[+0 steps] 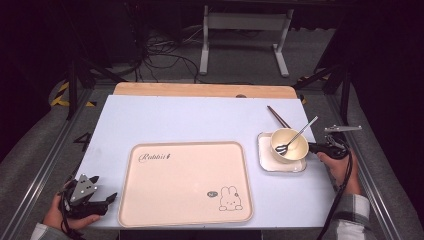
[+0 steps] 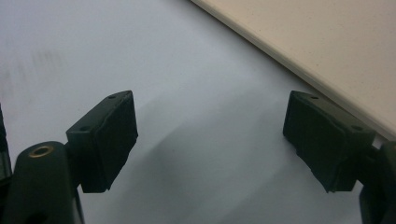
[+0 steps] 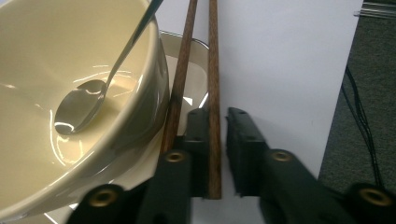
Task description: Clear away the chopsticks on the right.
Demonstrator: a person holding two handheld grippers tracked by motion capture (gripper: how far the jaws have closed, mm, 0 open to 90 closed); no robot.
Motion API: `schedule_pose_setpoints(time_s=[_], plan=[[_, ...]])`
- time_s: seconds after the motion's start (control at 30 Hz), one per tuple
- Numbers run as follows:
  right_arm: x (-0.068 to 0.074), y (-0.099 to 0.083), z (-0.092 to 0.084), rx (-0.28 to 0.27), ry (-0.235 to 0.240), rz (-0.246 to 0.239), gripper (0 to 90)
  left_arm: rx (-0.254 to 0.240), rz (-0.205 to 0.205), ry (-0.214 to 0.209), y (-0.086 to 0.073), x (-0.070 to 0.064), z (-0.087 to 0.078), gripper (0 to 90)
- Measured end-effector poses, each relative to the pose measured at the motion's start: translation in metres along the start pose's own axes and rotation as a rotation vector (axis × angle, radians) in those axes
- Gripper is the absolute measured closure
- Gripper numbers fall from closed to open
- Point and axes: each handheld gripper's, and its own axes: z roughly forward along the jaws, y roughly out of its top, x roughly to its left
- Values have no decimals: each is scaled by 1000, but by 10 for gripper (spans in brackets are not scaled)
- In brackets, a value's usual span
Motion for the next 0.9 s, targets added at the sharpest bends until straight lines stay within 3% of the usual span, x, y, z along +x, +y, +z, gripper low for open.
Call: schedule_pose_setpoints(time_s=[0.17, 0.73, 0.9], plan=[[1, 0, -3, -17, -30, 1, 844, -1, 2, -6, 0, 0, 0, 184], [-1, -1, -34, -184, -80, 46, 845, -11, 7, 12, 1, 1, -2, 184], [2, 1, -41, -211, -97, 44, 845, -19, 9, 16, 1, 2, -4, 184]])
